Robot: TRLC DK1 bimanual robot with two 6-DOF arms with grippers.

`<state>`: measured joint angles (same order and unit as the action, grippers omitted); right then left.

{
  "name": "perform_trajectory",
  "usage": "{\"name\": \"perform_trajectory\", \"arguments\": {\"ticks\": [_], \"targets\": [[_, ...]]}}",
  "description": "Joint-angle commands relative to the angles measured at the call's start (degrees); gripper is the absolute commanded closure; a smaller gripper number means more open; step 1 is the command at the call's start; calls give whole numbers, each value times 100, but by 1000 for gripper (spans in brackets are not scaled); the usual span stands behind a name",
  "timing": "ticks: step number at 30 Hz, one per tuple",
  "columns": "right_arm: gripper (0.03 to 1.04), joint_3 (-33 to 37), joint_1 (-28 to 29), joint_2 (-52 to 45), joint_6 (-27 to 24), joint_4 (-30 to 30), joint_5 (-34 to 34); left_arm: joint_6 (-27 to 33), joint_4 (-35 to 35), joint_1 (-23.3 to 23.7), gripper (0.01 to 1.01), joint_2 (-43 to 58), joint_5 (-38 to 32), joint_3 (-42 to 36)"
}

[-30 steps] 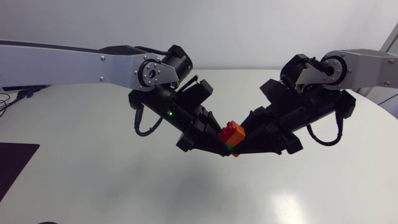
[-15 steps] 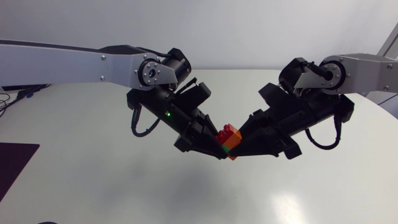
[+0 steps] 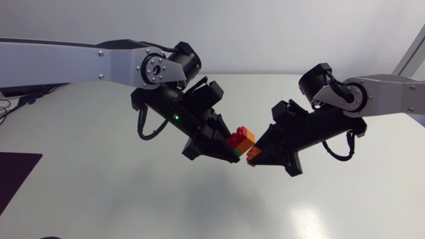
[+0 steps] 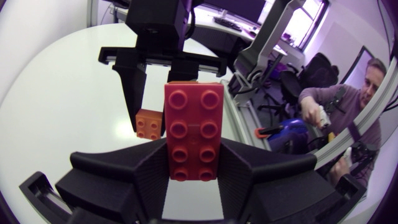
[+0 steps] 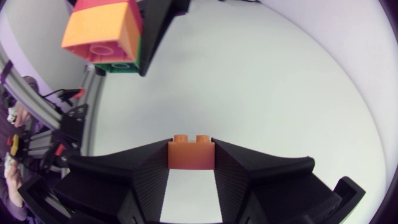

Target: Disassemble duplo

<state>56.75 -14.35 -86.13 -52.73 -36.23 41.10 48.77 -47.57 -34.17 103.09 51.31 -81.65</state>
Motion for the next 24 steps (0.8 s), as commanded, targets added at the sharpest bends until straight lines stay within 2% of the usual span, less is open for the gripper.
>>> {"name": "perform_trajectory", "arguments": {"ticks": [1, 5, 8, 11, 12, 15, 18, 19, 24], "targets": [[675, -419, -138, 8, 641, 573, -436, -175, 389, -2, 749, -272, -455, 483], [672, -604, -402, -282, 773, 995, -1052, -298, 864, 16, 748, -281, -1035, 896], [648, -683, -595, -458, 826, 1162, -1368, -281, 987, 34, 746, -289, -1185, 1133], [364, -639, -754, -695, 887, 1162, -1684, -263, 1048, 34, 743, -289, -1264, 1265], [328, -639, -780, -756, 914, 1162, -1737, -263, 1066, 42, 743, -281, -1290, 1300], [270, -683, -815, -853, 940, 1171, -1764, -246, 1162, 42, 743, -289, -1325, 1450], [92, -709, -771, -783, 940, 1153, -1764, -237, 1189, 25, 743, -342, -1325, 1511], [66, -701, -745, -686, 940, 1118, -1737, -228, 1189, 7, 741, -360, -1325, 1520], [66, -542, -349, 307, 852, 503, -718, -193, 1162, -151, 741, -527, -1316, 1538]]}}
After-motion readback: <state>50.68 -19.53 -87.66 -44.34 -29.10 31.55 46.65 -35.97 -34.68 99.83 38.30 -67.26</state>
